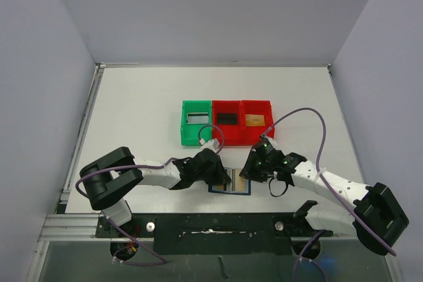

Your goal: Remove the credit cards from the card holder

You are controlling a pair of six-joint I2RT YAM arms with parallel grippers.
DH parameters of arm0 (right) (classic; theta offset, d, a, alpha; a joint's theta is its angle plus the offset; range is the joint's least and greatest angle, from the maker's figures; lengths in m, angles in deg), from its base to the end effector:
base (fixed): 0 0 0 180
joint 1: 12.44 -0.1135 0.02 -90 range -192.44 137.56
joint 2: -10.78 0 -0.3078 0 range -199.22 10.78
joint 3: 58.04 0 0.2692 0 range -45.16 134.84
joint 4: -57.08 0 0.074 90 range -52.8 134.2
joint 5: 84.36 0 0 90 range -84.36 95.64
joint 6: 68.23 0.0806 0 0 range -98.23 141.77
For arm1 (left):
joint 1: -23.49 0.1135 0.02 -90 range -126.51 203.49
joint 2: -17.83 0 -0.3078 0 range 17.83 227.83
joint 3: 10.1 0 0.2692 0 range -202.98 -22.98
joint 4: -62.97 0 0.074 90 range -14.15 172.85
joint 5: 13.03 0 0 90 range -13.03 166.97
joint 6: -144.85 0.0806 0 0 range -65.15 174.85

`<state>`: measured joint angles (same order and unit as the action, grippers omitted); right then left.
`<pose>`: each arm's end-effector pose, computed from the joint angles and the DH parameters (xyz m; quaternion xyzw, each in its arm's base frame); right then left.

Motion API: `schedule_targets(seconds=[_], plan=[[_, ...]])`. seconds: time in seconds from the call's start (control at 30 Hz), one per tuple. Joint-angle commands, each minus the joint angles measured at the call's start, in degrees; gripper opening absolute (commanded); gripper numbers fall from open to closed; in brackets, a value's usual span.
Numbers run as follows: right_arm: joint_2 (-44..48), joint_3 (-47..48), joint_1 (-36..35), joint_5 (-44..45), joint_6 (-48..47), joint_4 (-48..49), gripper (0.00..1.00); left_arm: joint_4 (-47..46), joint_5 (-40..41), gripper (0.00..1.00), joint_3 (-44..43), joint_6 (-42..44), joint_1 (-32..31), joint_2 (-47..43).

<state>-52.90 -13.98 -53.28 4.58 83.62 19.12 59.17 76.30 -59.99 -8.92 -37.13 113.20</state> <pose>0.1654 0.1450 0.1685 0.1725 0.9446 0.2235 0.1674 0.1724 -0.3081 0.1252 -0.0227 0.9121 -0.3645 0.1862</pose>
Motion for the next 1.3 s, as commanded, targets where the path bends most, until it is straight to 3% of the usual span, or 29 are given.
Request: schedule_targets(seconds=[0.0,0.27,0.47,0.63,0.9,1.03,1.13,1.27], plan=[[-2.0,0.8,0.3,0.1,-0.6,1.2,0.25,4.8,1.9,0.01,-0.4,2.2,-0.3,0.0],[-3.3,-2.1,0.3,-1.5,-0.2,4.4,0.25,4.9,2.2,0.01,-0.4,2.2,-0.4,0.1],[-4.7,-3.6,0.3,-3.3,0.3,7.2,0.24,4.7,1.9,0.08,-0.4,2.0,-0.4,0.3],[-5.1,-5.1,0.3,-5.0,1.2,10.0,0.22,2.5,1.6,0.20,-0.1,0.8,-0.4,0.4],[-5.2,-6.0,0.4,-6.5,1.3,11.8,0.22,0.9,1.1,0.22,0.3,-0.1,-0.4,0.9],[-5.1,-6.6,0.4,-7.7,1.2,13.0,0.19,3.0,1.9,0.29,-0.4,-0.1,-0.4,1.0],[-5.1,-6.8,0.3,-8.6,1.1,14.0,0.19,4.4,2.5,0.28,-0.4,0.2,-0.4,0.9],[-5.5,-7.1,0.3,-10.5,0.9,15.7,0.18,3.4,2.1,0.18,-0.4,0.4,-0.4,0.6]])
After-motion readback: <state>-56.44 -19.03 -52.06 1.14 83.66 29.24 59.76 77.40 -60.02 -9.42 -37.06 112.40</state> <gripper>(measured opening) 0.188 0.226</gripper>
